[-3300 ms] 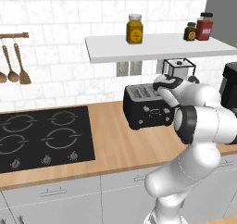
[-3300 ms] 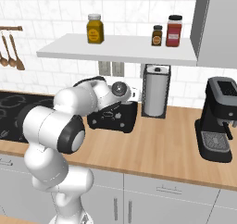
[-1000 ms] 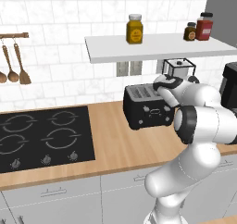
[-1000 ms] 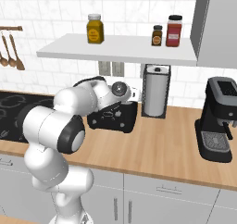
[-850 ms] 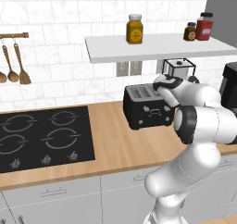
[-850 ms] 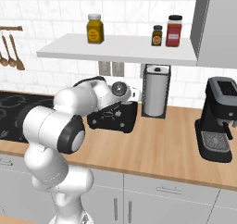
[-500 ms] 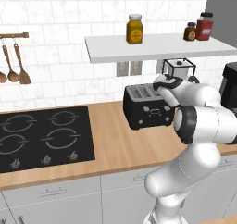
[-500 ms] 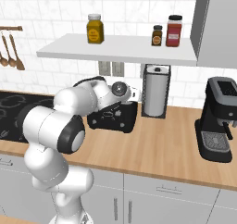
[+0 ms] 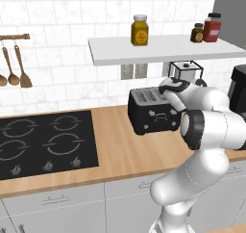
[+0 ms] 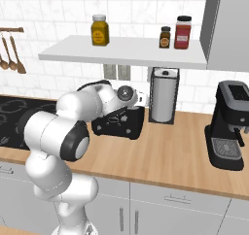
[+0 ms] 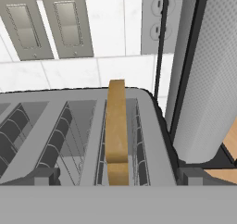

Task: Start the toaster. Once the lever pops up, take the bread to the plate on the dining counter.

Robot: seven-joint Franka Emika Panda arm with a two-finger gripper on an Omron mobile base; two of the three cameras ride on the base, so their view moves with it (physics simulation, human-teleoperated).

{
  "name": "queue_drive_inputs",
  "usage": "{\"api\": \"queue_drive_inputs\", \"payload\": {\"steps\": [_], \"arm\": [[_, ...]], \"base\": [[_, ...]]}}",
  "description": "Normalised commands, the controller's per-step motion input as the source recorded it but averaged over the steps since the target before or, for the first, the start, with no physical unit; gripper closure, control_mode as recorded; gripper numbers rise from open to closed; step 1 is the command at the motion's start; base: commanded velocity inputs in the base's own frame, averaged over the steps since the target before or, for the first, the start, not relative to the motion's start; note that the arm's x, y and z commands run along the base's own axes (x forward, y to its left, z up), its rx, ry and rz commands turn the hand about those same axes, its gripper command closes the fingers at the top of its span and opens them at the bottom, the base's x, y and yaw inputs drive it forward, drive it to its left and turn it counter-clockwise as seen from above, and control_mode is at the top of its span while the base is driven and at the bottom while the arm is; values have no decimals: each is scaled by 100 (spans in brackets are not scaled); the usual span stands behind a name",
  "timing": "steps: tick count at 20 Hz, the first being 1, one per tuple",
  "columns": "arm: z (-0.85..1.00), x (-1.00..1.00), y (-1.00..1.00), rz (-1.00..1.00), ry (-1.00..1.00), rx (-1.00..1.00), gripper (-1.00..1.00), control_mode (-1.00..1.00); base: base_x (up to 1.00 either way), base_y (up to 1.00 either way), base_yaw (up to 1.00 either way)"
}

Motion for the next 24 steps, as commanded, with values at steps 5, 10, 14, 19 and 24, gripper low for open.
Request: {"api": "queue_drive_inputs", "payload": {"steps": [5,10,14,19,24], "arm": [[0,0,0,0,0,0,-100,-100],[0,0,0,0,0,0,-100,-100],[0,0,0,0,0,0,-100,-100],[0,0,0,0,0,0,-100,-100],[0,0,0,0,0,0,-100,-100]], "base": [[0,0,0],[0,0,0],[0,0,0],[0,0,0],[0,0,0]]}}
